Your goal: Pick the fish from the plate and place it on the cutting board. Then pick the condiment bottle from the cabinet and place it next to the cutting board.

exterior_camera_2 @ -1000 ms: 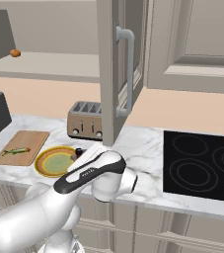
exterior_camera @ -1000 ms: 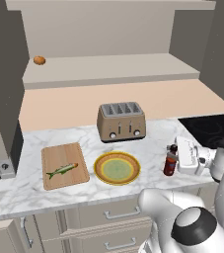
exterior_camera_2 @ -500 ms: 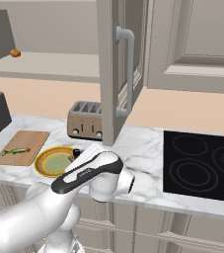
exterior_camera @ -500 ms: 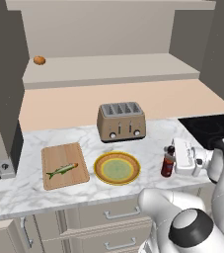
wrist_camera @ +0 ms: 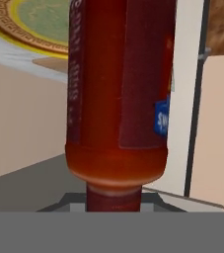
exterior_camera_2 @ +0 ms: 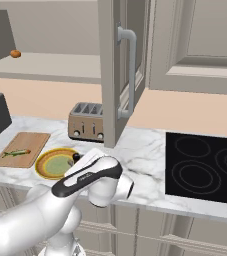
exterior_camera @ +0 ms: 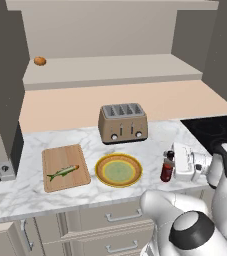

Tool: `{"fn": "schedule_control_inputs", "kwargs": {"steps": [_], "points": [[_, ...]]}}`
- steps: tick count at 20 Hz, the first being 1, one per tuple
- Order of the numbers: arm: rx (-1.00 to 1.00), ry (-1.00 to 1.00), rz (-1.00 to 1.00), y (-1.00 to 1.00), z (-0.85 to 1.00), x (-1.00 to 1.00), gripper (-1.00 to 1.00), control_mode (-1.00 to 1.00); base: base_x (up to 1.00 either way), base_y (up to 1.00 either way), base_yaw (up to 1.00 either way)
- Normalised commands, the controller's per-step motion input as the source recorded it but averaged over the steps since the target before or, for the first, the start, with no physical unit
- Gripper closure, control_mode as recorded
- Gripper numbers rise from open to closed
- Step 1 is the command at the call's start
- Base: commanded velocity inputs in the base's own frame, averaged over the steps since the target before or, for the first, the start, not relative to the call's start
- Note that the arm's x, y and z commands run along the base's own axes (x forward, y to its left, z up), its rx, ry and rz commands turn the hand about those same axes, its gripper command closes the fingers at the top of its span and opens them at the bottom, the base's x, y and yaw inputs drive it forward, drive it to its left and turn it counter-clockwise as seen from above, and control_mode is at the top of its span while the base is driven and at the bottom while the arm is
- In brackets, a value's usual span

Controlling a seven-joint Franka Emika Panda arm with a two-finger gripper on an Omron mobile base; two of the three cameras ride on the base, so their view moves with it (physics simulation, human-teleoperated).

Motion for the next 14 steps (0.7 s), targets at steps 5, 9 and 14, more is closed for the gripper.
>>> {"fn": "schedule_control_inputs", "kwargs": {"steps": [5,9,14], "points": [[0.0,-0.02,0.0,0.0,-0.2,0.2,1.0,-1.0,0.0,0.0,0.0],[0.0,-0.02,0.0,0.0,-0.18,0.23,1.0,-1.0,0.0,0.0,0.0],[0.0,-0.01,0.0,0.0,-0.13,0.25,1.0,-1.0,0.0,0.0,0.0]]}}
